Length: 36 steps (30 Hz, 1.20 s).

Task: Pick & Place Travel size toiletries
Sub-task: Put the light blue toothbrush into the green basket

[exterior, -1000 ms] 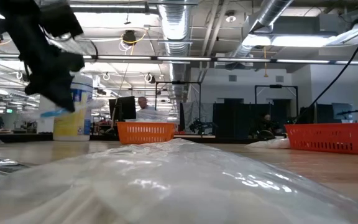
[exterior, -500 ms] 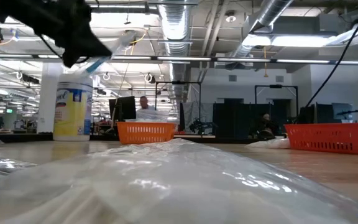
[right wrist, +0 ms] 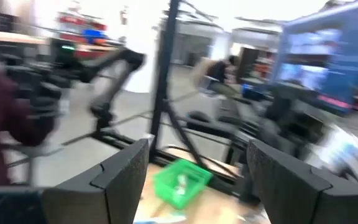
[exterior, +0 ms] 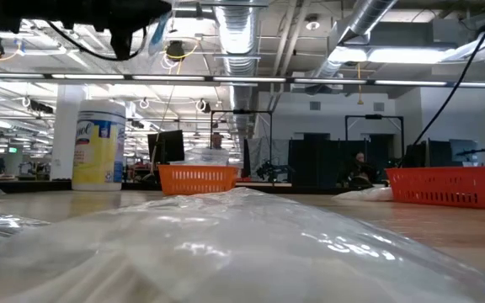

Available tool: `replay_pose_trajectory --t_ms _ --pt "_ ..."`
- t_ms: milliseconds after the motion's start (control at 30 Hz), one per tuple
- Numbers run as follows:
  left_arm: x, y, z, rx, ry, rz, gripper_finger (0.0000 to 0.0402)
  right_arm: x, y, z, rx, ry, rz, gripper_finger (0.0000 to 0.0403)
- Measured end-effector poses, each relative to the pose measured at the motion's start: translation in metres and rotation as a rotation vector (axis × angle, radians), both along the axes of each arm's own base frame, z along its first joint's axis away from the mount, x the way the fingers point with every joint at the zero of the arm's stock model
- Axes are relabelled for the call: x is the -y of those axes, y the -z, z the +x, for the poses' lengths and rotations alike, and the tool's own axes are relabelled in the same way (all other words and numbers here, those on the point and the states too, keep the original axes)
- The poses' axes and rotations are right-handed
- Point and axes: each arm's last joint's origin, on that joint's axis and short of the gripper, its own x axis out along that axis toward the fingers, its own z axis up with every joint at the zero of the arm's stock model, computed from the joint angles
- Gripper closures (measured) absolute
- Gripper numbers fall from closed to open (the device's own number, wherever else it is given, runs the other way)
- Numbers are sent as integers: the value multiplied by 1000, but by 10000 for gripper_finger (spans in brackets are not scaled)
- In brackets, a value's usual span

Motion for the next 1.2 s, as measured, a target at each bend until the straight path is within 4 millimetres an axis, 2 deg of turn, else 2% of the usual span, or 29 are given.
replay_pose_trajectory --t_ms 167,333,433,767,1000,1200 --pt "11 -3 3 60 50 72 391 6 -1 2 9 190 10 137" --pt "19 -5 6 101 78 117 391 3 8 13 4 182 -3 137" --pt "20 -6 6 110 84 120 391 0 8 27 -7 181 -19 137" --pt "26 -8 4 128 113 146 392 3 20 93 -170 209 30 137" --pt "30 -10 3 146 129 179 392 9 40 126 -236 209 71 137" --pt "30 -9 3 145 127 187 392 7 41 139 -202 187 73 137"
